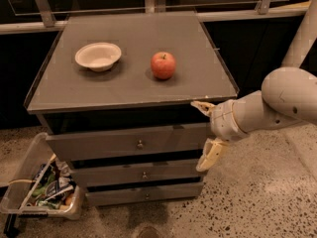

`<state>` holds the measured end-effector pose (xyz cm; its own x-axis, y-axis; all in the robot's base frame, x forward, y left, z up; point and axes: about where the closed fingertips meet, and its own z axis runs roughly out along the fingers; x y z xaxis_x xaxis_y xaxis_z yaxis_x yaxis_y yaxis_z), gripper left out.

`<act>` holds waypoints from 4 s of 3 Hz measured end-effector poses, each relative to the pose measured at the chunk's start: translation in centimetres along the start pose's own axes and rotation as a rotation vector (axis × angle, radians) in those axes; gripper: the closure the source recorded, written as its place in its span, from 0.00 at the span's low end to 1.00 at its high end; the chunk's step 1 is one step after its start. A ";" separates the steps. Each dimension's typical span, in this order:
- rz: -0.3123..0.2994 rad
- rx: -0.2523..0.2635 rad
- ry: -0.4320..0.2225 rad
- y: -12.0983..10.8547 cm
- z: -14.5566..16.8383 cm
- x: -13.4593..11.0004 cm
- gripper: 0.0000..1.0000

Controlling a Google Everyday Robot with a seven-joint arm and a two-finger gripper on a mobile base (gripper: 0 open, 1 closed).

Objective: Open top drawer

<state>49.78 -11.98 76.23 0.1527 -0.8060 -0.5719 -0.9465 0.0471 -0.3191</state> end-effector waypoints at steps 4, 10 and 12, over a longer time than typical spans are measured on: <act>0.039 0.033 0.074 -0.1 4.6 4.6 0.00; 0.058 0.025 0.034 -3.7 11.7 9.1 0.18; 0.067 0.019 0.026 -3.7 11.3 9.1 0.65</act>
Offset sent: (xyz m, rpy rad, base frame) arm 0.0112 -0.0098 -0.0363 -0.0250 0.0142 -0.0583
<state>57.86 -12.79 63.63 0.0817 -0.8156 -0.5729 -0.9487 0.1125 -0.2955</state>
